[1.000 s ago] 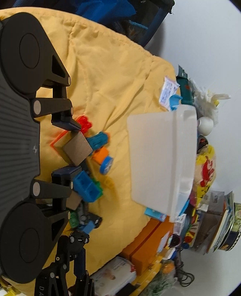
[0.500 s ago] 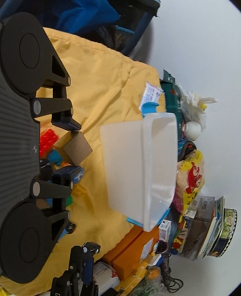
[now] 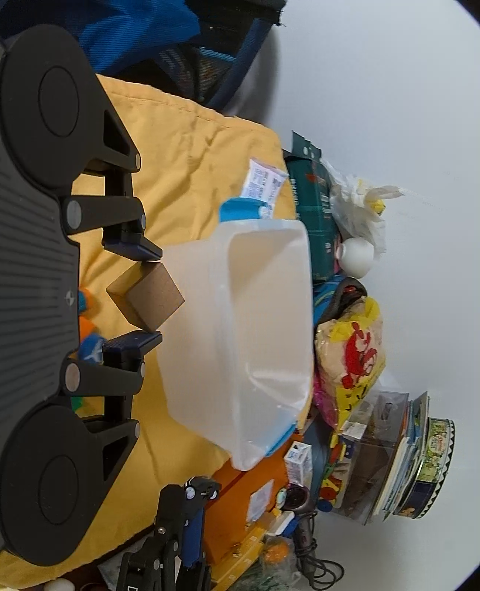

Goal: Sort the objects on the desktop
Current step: 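Carry the brown cube and black car over the white bin, then open both tools to drop the brown cube and black car into the bin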

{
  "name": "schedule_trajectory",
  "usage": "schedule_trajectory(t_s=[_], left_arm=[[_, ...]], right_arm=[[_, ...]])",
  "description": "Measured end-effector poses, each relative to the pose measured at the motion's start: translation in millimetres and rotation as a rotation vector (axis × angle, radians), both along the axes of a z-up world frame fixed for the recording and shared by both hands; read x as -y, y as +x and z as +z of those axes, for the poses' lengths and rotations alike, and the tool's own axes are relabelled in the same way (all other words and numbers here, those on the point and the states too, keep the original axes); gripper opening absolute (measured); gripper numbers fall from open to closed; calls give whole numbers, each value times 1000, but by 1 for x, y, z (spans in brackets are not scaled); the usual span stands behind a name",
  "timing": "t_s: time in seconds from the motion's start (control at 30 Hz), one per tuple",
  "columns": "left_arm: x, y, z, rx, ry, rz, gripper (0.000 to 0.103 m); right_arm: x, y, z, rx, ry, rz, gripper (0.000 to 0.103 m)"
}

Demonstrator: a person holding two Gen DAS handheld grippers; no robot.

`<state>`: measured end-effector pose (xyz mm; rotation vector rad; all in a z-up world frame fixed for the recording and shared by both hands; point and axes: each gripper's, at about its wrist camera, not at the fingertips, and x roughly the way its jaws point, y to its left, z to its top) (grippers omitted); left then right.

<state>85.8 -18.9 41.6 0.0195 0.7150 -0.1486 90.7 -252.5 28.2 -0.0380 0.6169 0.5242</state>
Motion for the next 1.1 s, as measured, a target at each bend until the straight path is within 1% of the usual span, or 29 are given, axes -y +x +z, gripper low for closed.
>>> schedule_trajectory(t_s=[0.4,0.57,0.9,1.1], left_arm=[[3,41,24,34,-5,7,45],[4,60,29,41,16,2,45],[4,101,29,13,38,13,45],[7,124,24,-19,58,9,45]], right_arm=[[-9,33,21,28,16,9,47],[-8,50,26,24,25,4,47],[-13,95,25,0,1,-7,47],[-23,116,18,-18,-38,2,47]])
